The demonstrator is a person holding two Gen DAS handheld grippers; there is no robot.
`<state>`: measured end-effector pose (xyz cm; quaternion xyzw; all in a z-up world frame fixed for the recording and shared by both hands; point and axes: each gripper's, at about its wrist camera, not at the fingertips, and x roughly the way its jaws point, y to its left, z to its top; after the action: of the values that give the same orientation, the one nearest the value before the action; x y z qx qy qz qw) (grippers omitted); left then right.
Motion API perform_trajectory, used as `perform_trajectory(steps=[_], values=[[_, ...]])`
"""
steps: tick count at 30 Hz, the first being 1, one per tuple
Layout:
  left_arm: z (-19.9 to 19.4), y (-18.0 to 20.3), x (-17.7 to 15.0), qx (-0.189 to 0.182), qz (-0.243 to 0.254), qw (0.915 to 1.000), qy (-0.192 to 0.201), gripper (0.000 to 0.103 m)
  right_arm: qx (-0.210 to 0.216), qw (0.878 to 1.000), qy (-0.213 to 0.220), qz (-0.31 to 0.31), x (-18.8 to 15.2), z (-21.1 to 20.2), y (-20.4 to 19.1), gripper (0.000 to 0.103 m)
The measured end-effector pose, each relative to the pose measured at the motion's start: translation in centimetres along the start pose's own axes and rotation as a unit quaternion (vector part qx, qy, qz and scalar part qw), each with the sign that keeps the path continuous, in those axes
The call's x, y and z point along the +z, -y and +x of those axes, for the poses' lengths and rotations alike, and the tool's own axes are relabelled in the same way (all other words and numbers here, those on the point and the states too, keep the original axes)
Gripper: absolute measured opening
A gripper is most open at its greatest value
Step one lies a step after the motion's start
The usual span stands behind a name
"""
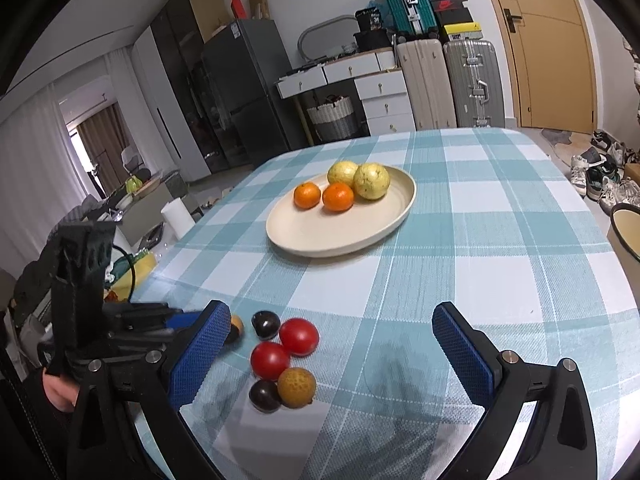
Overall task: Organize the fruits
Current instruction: 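Lower the left tool and close it on a brown kiwi, then close the right tool on the other brown kiwi while the left tool holds its kiwi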
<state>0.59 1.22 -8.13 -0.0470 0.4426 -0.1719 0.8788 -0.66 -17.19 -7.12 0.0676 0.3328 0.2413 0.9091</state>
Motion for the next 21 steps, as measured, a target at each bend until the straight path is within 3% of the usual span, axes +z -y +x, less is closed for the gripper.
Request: perform_trajectory(steps=[15, 19, 21], values=[[-2.9, -2.0, 0.9, 0.012, -0.026, 0.9991, 0.031, 0.024, 0.013, 0.999, -0.044, 0.022, -2.7, 0.7, 0.1, 0.102], [-2.9, -2.1, 0.8, 0.011, -0.029, 0.9990, 0.031, 0.024, 0.029, 0.998, -0.057, 0.021, -3.0, 1.1, -0.1, 0.085], [-2.9, -2.2, 0.8, 0.011, -0.030, 0.9991, 0.029, 0.024, 0.032, 0.997, -0.066, 0.019, -3.2, 1.5, -0.3, 0.083]])
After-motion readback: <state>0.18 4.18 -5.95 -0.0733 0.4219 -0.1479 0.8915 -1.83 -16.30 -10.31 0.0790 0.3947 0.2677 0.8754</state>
